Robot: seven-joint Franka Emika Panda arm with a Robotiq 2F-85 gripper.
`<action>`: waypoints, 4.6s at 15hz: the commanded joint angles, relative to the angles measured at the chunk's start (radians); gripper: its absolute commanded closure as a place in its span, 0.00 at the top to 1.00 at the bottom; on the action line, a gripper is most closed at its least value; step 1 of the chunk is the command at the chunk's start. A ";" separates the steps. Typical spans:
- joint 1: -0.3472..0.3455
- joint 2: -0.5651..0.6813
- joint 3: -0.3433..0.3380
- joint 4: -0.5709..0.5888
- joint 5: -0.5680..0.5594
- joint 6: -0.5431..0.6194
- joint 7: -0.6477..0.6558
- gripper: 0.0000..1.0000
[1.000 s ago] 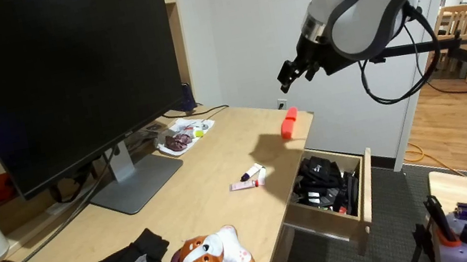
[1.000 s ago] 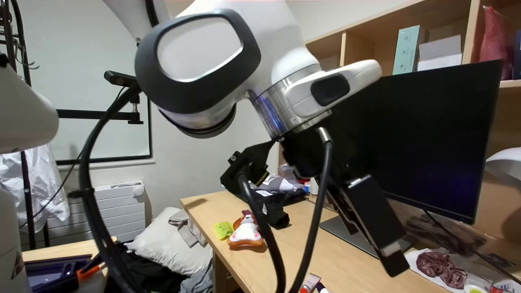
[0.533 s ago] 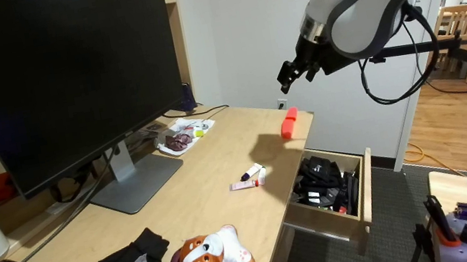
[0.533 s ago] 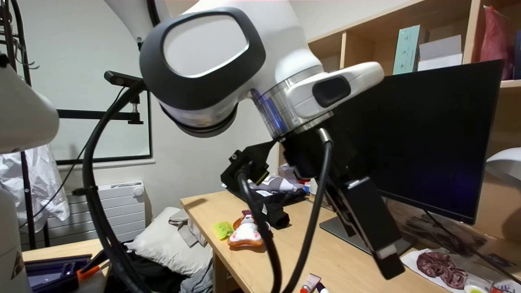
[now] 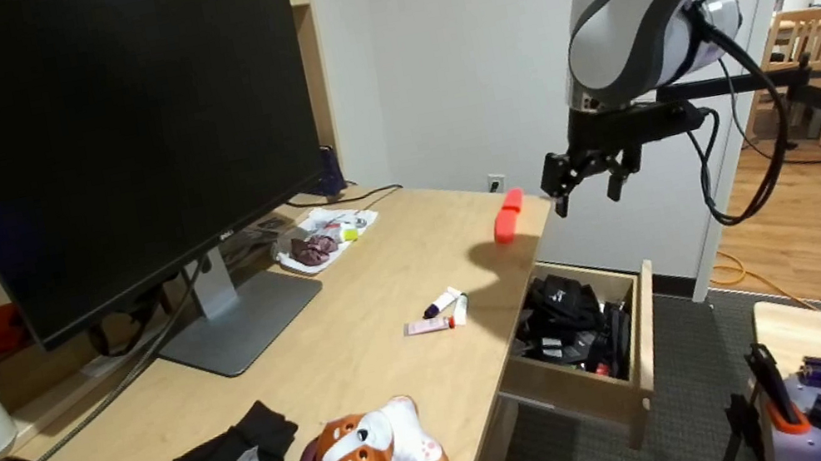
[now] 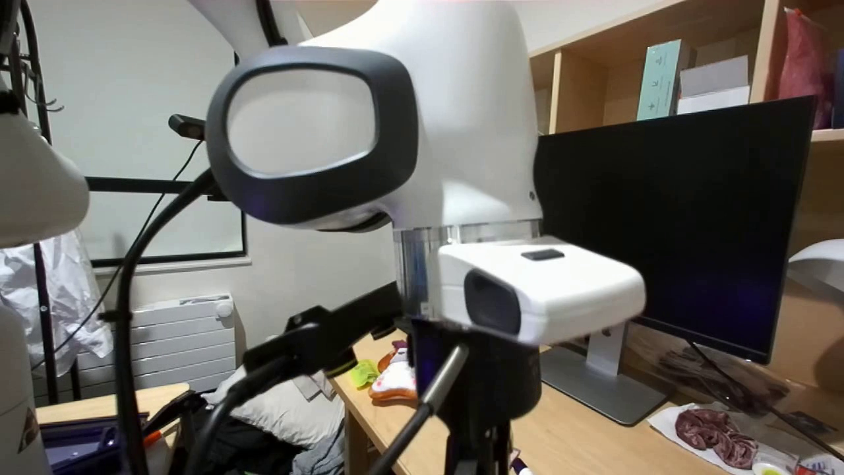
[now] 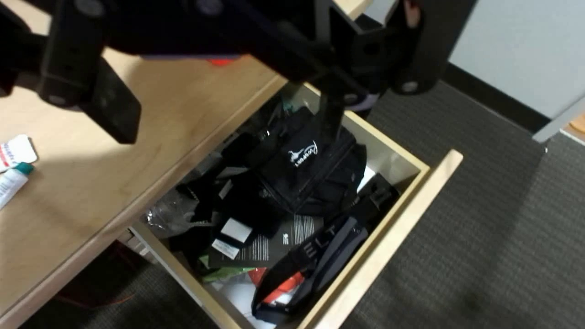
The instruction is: Remove the black object from the top drawer.
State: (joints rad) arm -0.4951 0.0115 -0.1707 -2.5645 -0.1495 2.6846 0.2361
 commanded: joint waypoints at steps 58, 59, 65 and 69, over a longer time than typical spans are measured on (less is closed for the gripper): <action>-0.334 0.981 0.167 0.676 0.381 0.251 -0.397 0.27; -0.349 0.972 0.171 0.671 0.380 0.241 -0.402 0.22; -0.406 0.906 0.191 0.635 0.388 0.163 -0.429 0.04; -0.485 0.813 0.276 0.572 0.418 0.107 -0.501 0.09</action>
State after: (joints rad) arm -0.8990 0.9292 0.0254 -1.9044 0.2603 2.8354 -0.1937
